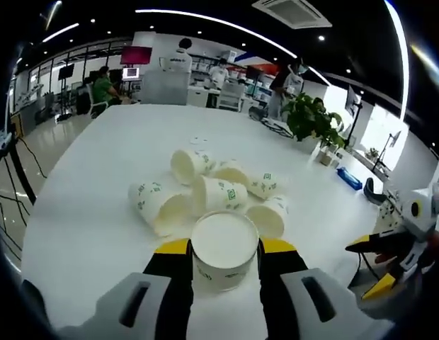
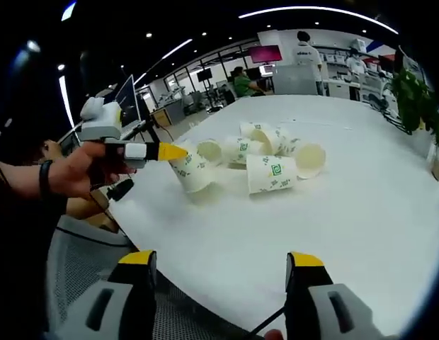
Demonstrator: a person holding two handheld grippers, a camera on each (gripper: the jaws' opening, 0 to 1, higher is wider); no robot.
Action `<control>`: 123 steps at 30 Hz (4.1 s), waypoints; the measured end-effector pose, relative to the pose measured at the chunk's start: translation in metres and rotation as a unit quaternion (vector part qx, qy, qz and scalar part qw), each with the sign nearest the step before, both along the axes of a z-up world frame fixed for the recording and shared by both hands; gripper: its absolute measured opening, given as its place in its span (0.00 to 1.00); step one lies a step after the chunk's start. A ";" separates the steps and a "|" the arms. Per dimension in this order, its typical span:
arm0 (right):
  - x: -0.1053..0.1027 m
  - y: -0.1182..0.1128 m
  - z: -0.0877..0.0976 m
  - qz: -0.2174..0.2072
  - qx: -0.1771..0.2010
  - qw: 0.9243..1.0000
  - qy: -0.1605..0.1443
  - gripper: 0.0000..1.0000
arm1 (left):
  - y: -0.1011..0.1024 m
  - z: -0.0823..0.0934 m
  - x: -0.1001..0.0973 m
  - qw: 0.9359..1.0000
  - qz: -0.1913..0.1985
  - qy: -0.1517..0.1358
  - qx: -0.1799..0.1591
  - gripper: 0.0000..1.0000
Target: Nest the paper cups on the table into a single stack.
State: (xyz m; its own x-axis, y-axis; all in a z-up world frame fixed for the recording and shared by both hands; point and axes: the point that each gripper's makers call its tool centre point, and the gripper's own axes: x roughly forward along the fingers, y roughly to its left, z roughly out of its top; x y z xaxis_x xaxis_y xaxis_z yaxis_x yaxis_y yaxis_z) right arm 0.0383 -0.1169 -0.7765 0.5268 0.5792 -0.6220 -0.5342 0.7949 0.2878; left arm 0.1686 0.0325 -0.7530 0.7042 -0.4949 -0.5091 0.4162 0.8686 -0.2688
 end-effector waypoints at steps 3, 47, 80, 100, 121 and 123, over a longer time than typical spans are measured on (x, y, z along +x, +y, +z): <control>-0.003 0.005 -0.001 0.016 -0.002 1.000 -0.002 0.74 | -0.005 0.007 -0.009 1.000 -0.003 -0.001 -0.009 0.34; 0.034 0.069 0.025 0.031 0.119 0.992 -0.025 0.48 | -0.046 0.049 -0.055 0.986 -0.024 0.025 -0.161 0.34; 0.034 0.062 0.039 0.021 0.167 0.984 -0.051 0.07 | -0.042 0.030 -0.057 0.953 0.009 0.105 -0.283 0.36; 0.024 0.070 0.044 0.042 0.165 0.984 -0.049 0.00 | -0.045 0.004 -0.069 0.964 -0.019 0.118 -0.237 0.40; 0.038 0.072 0.011 0.110 0.026 0.993 -0.046 0.00 | -0.009 -0.019 -0.082 0.997 -0.059 0.053 -0.015 0.48; 0.038 0.073 0.005 0.134 -0.005 0.990 -0.053 0.00 | -0.003 -0.021 -0.082 0.997 -0.057 0.053 -0.010 0.47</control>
